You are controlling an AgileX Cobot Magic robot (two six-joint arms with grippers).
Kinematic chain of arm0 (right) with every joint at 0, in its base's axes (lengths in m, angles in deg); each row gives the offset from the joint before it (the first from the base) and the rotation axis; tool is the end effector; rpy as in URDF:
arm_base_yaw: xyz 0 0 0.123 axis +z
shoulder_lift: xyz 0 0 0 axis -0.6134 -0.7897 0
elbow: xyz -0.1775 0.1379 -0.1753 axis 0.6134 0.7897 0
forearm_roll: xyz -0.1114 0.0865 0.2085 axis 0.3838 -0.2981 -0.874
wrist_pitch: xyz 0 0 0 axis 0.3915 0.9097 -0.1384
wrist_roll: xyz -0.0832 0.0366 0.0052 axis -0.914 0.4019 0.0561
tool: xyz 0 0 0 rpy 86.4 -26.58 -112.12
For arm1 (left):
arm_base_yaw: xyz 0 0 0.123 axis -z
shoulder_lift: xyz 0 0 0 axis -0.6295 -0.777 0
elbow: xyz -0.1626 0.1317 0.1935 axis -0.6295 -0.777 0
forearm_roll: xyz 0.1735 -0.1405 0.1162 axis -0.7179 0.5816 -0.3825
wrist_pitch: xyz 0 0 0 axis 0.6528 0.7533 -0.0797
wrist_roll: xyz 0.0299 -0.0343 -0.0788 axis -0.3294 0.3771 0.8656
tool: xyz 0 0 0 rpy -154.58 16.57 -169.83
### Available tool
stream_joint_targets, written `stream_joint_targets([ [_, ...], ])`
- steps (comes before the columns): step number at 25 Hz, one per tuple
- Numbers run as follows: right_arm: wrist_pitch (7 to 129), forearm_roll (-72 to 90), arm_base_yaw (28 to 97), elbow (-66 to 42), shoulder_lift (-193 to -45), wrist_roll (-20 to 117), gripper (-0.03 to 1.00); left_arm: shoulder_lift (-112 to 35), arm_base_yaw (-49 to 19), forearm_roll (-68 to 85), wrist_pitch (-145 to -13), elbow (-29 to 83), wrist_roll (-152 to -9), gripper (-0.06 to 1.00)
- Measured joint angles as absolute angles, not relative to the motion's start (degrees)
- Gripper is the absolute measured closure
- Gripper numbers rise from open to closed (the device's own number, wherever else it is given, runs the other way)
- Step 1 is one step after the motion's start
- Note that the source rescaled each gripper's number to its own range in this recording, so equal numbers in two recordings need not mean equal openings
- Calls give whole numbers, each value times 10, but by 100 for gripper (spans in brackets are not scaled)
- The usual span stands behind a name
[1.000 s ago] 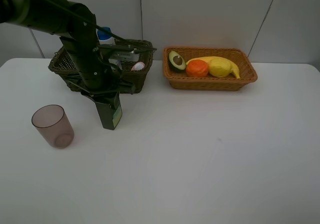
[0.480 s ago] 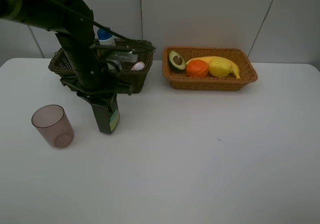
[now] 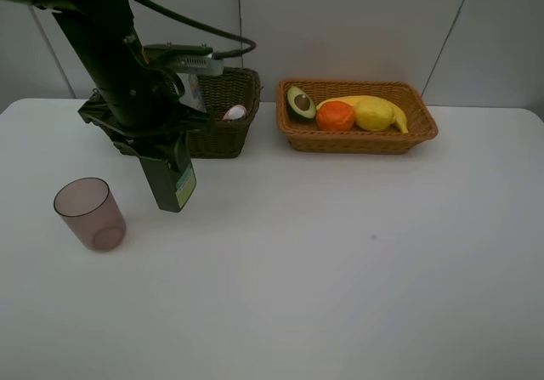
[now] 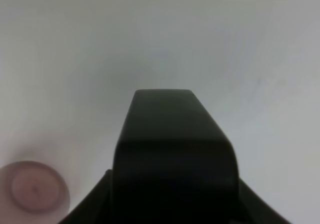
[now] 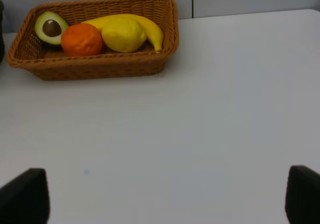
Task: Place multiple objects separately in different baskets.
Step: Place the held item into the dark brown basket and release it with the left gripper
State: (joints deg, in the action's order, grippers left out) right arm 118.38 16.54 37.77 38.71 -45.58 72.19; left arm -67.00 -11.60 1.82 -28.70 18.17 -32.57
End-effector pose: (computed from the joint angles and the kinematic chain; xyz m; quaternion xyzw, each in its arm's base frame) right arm -0.0066 0.0000 0.2835 0.0067 0.8429 0.0037 0.5380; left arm 0.3031 -0.1670 0.2104 0.0899 0.9912 -0.0763 0.0599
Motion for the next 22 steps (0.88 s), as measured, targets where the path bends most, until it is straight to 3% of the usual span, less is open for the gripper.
stream_joint_targets([
  [11,1184,165,378,387,-456,722,-3,-623,-165,-10,-136,292,-333,47],
  [22,1184,165,378,387,-456,722,-3,-623,-251,-50,-134,349,-391,47],
])
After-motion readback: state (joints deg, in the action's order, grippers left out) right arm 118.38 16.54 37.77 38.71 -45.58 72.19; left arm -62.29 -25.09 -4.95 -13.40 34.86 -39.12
